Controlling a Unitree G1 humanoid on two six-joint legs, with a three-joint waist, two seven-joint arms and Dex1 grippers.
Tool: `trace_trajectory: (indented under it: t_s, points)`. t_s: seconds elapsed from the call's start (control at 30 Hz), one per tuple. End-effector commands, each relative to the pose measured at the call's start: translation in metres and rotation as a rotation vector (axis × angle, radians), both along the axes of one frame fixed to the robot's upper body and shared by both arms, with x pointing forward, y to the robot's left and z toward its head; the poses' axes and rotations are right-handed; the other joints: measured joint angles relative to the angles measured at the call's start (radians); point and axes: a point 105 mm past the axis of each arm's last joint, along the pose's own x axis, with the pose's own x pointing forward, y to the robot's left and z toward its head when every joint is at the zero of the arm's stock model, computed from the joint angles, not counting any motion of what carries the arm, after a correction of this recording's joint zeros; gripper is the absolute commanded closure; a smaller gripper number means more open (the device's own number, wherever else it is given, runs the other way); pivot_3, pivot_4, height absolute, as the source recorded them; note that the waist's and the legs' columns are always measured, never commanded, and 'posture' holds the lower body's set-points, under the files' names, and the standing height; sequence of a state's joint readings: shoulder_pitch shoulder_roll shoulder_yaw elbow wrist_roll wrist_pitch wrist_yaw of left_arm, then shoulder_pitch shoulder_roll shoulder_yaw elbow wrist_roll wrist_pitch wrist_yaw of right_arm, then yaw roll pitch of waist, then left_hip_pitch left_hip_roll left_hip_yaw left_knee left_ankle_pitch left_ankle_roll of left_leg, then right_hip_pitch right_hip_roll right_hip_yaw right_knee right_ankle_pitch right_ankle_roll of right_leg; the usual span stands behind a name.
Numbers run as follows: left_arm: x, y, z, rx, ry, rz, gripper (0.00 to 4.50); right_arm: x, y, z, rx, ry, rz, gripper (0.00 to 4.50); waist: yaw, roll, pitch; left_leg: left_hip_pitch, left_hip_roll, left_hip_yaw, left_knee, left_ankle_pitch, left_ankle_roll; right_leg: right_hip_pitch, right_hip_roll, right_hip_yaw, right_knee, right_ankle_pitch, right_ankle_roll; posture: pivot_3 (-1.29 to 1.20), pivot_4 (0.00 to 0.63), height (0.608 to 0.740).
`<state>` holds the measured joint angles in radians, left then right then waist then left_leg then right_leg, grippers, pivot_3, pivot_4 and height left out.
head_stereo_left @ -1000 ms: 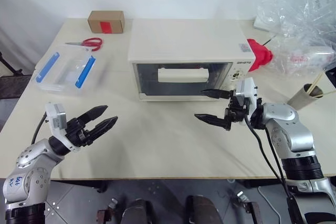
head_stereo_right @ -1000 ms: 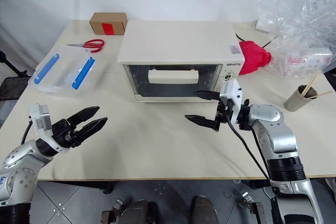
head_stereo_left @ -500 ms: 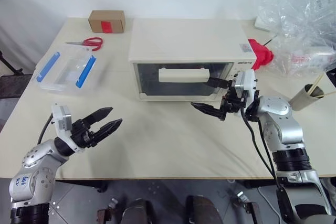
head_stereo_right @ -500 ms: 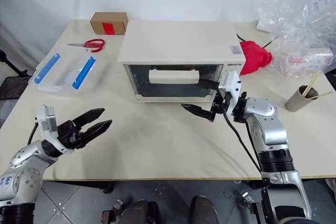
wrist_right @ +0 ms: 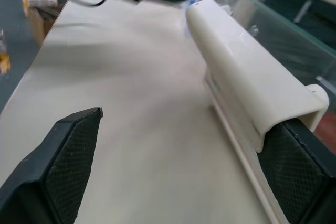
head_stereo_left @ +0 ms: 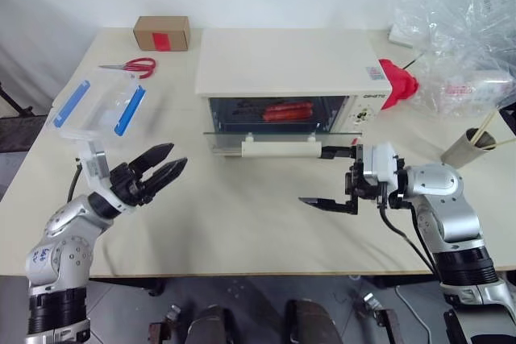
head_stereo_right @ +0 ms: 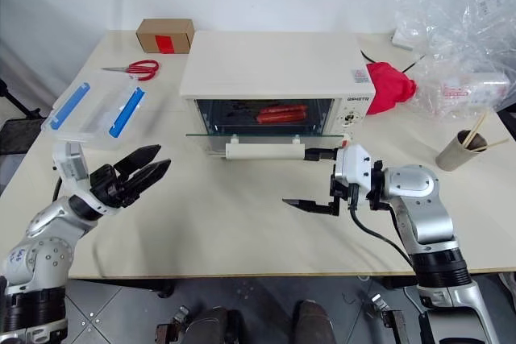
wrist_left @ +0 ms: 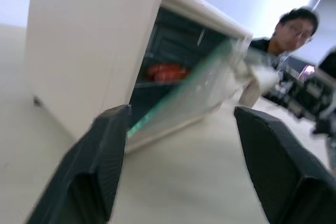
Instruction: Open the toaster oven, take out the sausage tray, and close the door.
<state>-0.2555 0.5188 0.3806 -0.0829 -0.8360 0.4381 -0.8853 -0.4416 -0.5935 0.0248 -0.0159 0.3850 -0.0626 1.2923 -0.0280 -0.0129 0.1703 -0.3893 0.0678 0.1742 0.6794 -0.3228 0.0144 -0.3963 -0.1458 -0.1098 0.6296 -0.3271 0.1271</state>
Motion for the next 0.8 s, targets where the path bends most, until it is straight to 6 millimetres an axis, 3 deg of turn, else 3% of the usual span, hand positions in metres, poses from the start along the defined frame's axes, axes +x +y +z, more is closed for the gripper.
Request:
trace_trajectory:
  t_s: [0.03, 0.23, 0.43, 0.57, 0.73, 0.8]
  points:
    - [0.009, -0.002, 0.016, -0.059, -0.041, -0.011, 2.63, -0.004, 0.002, 0.009, 0.003, -0.066, 0.025, 0.0, 0.0, 0.0, 0.0, 0.0, 0.0, 0.0, 0.0, 0.0, 0.0, 0.0, 0.0, 0.0, 0.0, 0.0, 0.0, 0.0, 0.15, 0.74]
    - [0.033, -0.024, 0.026, -0.064, -0.088, -0.045, 4.49, -0.002, 0.002, 0.008, 0.0, -0.071, 0.024, 0.0, 0.001, 0.0, 0.0, 0.0, -0.001, 0.0, 0.001, 0.0, 0.0, 0.0, 0.0, 0.0, 0.0, 0.0, 0.0, 0.0, 0.15, 0.74]
    - [0.045, -0.069, 0.011, 0.052, -0.073, -0.181, 4.49, -0.003, 0.0, 0.006, 0.0, -0.066, 0.005, 0.0, 0.003, -0.001, 0.0, 0.0, -0.001, 0.0, 0.001, 0.0, 0.0, 0.001, 0.0, -0.001, -0.001, 0.0, 0.001, 0.0, 0.15, 0.74]
    - [0.046, -0.07, 0.003, 0.078, -0.06, -0.194, 4.49, -0.005, -0.009, 0.004, -0.005, -0.059, -0.036, 0.0, 0.002, -0.001, 0.0, 0.0, -0.001, 0.0, 0.0, 0.0, 0.0, 0.001, 0.001, -0.001, -0.001, 0.0, 0.001, 0.0, 0.15, 0.74]
    - [0.045, -0.068, 0.0, 0.064, -0.04, -0.215, 4.49, -0.01, -0.039, -0.008, -0.024, -0.018, -0.156, 0.0, 0.012, -0.001, 0.001, -0.001, -0.001, 0.0, 0.002, 0.0, 0.0, 0.001, 0.0, -0.001, -0.001, 0.0, 0.001, 0.0, 0.15, 0.74]
    - [0.043, -0.068, -0.002, 0.065, -0.023, -0.237, 4.49, -0.015, -0.067, -0.02, -0.045, 0.003, -0.267, 0.0, 0.025, -0.001, 0.001, -0.001, -0.001, 0.0, 0.002, 0.0, 0.0, 0.002, 0.0, -0.001, -0.002, 0.001, 0.001, 0.0, 0.15, 0.74]
